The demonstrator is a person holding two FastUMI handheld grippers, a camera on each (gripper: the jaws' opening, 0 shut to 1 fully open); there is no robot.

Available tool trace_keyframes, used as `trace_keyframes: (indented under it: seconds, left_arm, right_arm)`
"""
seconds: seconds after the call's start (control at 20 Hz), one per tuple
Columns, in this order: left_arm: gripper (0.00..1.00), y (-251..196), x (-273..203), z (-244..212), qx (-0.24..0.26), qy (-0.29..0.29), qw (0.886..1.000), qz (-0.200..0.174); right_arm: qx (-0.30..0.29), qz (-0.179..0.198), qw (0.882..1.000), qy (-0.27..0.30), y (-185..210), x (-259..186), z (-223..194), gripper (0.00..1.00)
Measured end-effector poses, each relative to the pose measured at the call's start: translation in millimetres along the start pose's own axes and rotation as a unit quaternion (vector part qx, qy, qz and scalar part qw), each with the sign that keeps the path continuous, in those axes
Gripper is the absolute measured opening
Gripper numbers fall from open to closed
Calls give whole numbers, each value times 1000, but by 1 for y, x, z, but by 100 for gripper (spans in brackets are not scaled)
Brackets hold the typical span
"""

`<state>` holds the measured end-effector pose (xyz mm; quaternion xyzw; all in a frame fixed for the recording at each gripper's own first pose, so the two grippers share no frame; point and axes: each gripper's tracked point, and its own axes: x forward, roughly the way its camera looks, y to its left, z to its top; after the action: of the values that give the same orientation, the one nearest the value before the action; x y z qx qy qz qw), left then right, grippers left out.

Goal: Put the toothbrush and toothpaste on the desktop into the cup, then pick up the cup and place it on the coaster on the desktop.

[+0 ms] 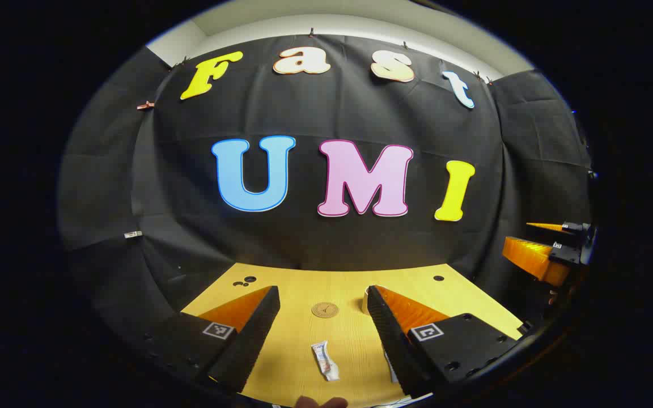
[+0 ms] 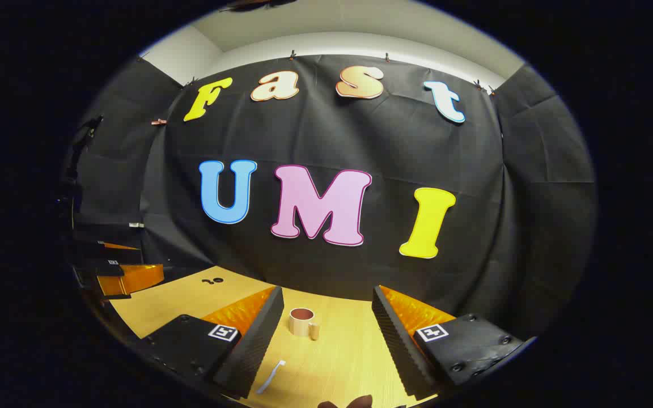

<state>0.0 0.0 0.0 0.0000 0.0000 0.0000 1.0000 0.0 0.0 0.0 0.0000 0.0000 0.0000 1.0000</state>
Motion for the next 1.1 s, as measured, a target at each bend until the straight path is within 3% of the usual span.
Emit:
trace_keyframes:
  seconds: [0.65, 0.85, 1.1]
  left_arm:
    - [97, -5, 21, -16, 5, 23, 999, -25]
    - [97, 0, 40, -53, 4, 84, 996, -16]
    - [97, -5, 77, -116, -35, 167, 985, -28]
  right_arm:
    - [-11, -7, 1000, 24, 14, 6, -15, 97]
    - [-19, -10, 999, 25, 14, 5, -16, 97]
    - [-24, -15, 999, 34, 14, 2, -19, 97]
